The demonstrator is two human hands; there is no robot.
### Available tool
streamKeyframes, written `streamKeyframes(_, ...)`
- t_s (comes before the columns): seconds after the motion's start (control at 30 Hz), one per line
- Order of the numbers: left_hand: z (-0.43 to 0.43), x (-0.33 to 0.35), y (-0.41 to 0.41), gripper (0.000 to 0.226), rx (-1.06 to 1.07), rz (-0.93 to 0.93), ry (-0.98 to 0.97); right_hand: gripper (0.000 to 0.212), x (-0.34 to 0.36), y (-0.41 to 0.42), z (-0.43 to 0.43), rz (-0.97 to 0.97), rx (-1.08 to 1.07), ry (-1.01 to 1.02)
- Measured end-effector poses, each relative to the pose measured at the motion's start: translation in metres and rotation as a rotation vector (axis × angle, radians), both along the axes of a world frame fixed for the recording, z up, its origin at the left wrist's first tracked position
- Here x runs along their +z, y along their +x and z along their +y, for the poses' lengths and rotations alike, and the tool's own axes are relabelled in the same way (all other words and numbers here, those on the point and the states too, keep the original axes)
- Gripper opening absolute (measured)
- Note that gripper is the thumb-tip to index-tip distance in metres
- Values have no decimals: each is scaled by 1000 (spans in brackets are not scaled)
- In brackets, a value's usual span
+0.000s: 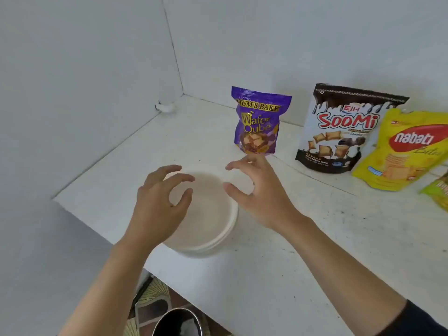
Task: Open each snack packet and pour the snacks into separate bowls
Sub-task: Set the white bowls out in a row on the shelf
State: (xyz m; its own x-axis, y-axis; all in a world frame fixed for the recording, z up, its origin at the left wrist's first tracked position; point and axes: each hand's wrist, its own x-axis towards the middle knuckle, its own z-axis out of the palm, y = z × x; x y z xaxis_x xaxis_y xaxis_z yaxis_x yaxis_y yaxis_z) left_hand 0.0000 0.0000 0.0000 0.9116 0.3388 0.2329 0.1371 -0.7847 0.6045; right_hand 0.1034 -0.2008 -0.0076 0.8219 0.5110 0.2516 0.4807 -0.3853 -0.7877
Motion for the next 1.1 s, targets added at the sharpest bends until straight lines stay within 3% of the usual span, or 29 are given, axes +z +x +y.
streamKeyframes(0.13,8,-11,-7,36,31,89,-111,45,-12,-9,10,170,31,-94)
streamKeyframes(0.23,17,-13,-15,38,98,104,-280,52,-15,-13,16,144,11,-82)
streamKeyframes(0.37,30,-10,-21,50,132,160,-455,36,-18,-15,18,100,41,-113)
streamKeyframes(0.47,36,-6,-24,56,95,168,-480,29,-13,-11,16,68,60,-219)
streamKeyframes(0.6,47,4,-25,51,26,143,-439,34,0,-10,16,57,70,-276)
streamKeyframes(0.8,47,42,-14,56,-73,1,-362,42,34,-8,14,66,27,16)
streamKeyframes(1.1,-36,80,46,61,-224,-117,-720,40,70,17,-58,101,-202,324)
